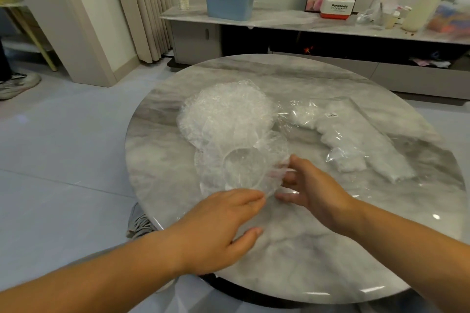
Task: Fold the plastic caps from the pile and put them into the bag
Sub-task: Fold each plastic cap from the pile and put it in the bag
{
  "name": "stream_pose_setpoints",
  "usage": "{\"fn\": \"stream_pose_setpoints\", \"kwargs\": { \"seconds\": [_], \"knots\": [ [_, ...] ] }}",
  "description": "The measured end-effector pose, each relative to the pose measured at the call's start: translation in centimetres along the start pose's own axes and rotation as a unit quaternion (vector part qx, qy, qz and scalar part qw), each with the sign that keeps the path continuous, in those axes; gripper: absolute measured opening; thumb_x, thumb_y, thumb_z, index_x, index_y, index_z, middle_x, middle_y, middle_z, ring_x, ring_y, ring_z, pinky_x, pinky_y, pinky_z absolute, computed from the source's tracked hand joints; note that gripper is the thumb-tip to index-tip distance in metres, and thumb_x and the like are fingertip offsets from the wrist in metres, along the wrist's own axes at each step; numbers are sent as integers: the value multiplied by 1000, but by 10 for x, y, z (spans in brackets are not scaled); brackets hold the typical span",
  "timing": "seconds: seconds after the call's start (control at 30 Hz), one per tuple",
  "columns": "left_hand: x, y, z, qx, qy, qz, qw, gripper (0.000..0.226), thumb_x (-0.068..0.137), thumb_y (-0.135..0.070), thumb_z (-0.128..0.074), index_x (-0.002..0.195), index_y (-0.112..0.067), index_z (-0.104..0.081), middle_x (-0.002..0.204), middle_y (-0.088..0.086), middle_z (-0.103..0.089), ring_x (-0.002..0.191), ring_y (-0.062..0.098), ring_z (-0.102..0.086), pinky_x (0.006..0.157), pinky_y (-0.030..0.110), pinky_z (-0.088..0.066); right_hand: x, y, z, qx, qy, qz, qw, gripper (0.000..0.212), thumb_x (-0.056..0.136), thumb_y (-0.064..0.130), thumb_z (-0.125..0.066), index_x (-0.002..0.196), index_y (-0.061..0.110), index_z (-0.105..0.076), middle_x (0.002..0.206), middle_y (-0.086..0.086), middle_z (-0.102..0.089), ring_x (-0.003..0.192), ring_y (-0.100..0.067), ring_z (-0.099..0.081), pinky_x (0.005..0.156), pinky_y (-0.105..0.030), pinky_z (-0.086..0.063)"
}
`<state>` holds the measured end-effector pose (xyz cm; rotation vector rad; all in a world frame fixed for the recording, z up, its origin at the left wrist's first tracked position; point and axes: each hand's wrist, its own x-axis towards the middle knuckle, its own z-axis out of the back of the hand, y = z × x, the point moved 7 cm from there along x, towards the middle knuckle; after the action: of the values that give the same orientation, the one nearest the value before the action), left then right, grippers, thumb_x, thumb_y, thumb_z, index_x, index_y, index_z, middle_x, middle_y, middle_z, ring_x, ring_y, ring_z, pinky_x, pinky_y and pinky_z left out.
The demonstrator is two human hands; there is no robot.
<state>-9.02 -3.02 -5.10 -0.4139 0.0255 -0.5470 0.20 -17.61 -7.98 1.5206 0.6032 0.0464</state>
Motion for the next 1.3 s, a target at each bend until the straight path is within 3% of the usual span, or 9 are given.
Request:
{"fn": "stream_pose_setpoints", "kwargs": {
  "seconds": [0.07,0.17,0.3,0.47,0.57,0.9,1.07,1.2,1.3],
  "knots": [
    [0,-9,-11,-1,28,-22,999,58,102,-49,-37,154,-22,-38,156,-11,-37,139,5,-33,114,11,-15,-17,9,17,9,-66,6,998,34,106,43,-40,123,19,-57,110,-9,-76,109,-24,-70,96,-53,-56],
    [6,-20,-26,-3,64,-43,997,54,103,-47,-39,148,-19,-46,146,-7,-47,129,12,-45,114,29,-33,-46,25,33,-164,-97,88,978,39,101,47,-47,139,39,-45,120,7,-67,107,-8,-67,83,-40,-62],
    [15,-33,-38,-26,89,-67,993,48,103,-44,-44,141,-16,-52,139,-5,-52,123,12,-49,108,31,-38,-68,23,38,-318,-52,138,937,17,100,38,-57,101,31,-73,132,20,-53,110,2,-58,88,-35,-59],
    [8,-23,-36,-41,71,-82,993,59,96,-57,-53,148,-30,-47,159,-10,-36,148,0,-22,124,26,-10,-87,-4,22,-583,128,231,768,41,99,51,-40,93,32,-76,150,23,-45,141,-1,-29,113,-21,-27],
    [1,2,-32,-32,51,-28,998,77,84,-75,-56,150,-37,-41,163,-16,-24,150,-3,-10,123,26,-14,-87,-17,17,-618,155,225,737,46,99,54,-33,104,34,-75,159,18,-35,149,-8,-17,119,-27,-22],
    [-3,25,-42,41,73,-11,996,88,79,-87,-47,152,-40,-36,167,-13,-8,153,5,8,124,32,1,-89,-29,7,-610,164,255,732,48,103,47,-38,141,26,-58,148,17,-51,147,-6,-30,112,-38,-37],
    [-7,19,-29,-19,-49,-22,998,62,78,-77,-63,130,-41,-62,144,-15,-43,131,8,-40,111,31,-31,-98,-24,12,-565,118,288,764,41,101,41,-43,132,24,-66,135,22,-60,149,-2,-28,117,-36,-31],
    [-10,13,-21,-58,-75,-20,995,33,87,-64,-65,105,-38,-71,103,-22,-60,99,1,-56,91,29,-45,-99,-23,12,-532,77,300,788,38,98,38,-47,123,25,-72,123,22,-67,131,6,-49,118,-27,-25],
    [-11,19,-20,-143,-56,50,987,28,91,-59,-60,90,-33,-73,88,-21,-68,88,3,-63,81,23,-48,-96,-22,16,-457,60,256,850,41,94,42,-47,120,25,-74,116,21,-69,114,4,-60,106,-19,-39]
  ]
}}
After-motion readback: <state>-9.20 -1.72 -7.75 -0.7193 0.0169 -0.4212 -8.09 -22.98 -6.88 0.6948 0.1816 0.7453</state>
